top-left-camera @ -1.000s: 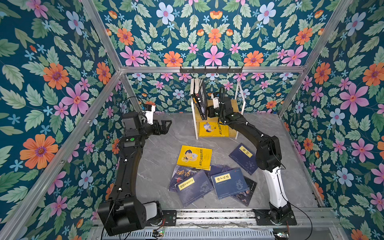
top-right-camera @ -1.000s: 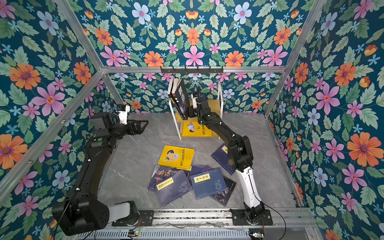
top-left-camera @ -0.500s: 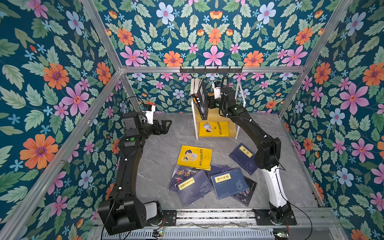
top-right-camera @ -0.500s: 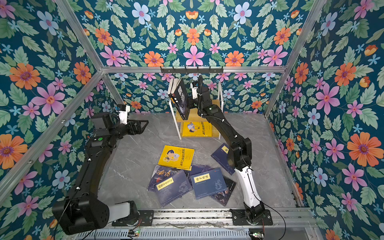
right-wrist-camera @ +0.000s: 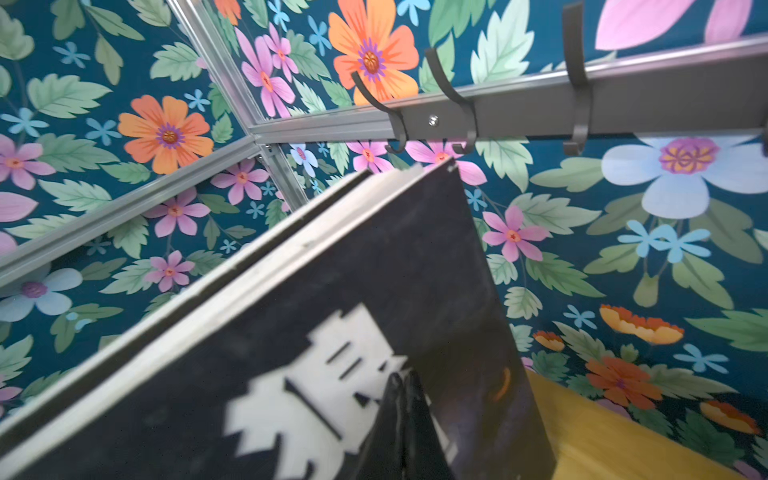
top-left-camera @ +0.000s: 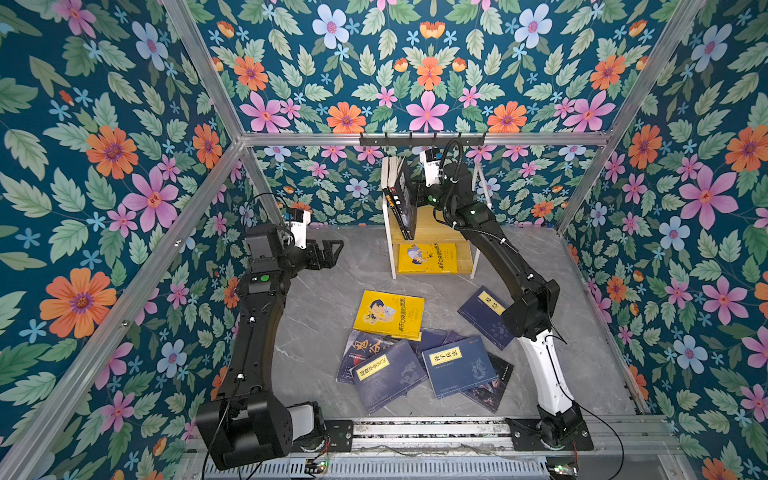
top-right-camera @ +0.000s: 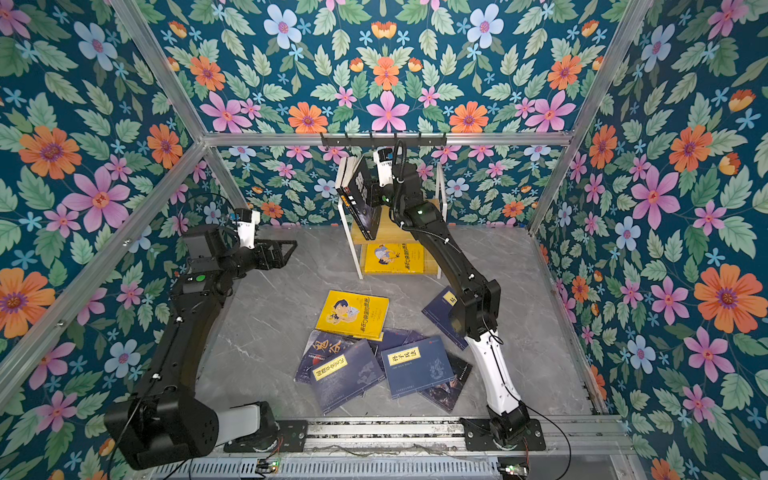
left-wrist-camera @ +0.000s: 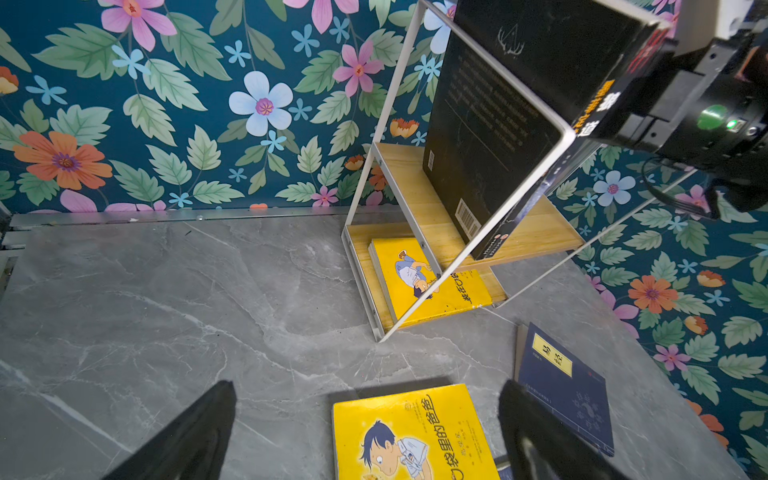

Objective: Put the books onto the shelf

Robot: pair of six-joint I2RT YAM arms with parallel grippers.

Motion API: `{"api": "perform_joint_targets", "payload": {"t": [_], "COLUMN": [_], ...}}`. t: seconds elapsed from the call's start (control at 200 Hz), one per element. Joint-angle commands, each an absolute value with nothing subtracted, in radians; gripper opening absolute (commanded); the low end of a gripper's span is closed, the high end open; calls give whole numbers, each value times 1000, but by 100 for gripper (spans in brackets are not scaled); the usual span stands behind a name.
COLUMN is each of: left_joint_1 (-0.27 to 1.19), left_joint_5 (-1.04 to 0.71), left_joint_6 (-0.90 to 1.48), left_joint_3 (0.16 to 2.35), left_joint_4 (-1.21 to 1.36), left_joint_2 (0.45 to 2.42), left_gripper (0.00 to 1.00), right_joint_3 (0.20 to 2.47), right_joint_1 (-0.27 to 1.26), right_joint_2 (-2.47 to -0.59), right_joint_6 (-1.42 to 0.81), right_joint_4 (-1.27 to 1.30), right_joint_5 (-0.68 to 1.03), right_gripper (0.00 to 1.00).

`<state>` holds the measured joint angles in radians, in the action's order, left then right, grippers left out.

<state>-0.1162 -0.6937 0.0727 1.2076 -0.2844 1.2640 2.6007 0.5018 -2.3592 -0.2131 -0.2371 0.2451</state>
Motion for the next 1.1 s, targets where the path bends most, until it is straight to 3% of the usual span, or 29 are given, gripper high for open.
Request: {"api": "perform_joint_targets", "payload": {"t": [0.0, 0.21, 0.33, 0.49, 0.675, 0.84, 1.09], "left_joint_1": [-115, -111, -100, -72, -44, -25, -10], "left_joint_5": [-700, -694, -682, -702, -679, -616, -587], "left_joint_6": [64, 8, -25, -69, -157, -135, -96], "left_joint_3": [1211, 1229, 1246, 1236, 1206, 1103, 1067], "left_joint_4": [-274, -314, -366, -419, -510, -450, -424], "left_joint_2": [1261, 1264, 1273, 1285, 1301, 1318, 1388], "left_gripper": [100, 100, 99, 97, 97, 98, 98], "right_joint_3": [2609, 2613, 2566, 2090, 1702, 1398, 1081], "right_joint_1": [507, 509, 508, 508, 509, 517, 567], "right_joint_2": [-2360, -2330, -2254, -1967, -1680, -1447, -1220], "right_joint_6": [-229, -213, -197, -248, -262, -359, -490], "right_joint_4": [-213, -230, -285, -92, -67, -34, -23], "right_joint_5": [292, 284, 251, 229, 185, 133, 23], "right_gripper": [4, 5, 10, 14, 21, 26, 43]}}
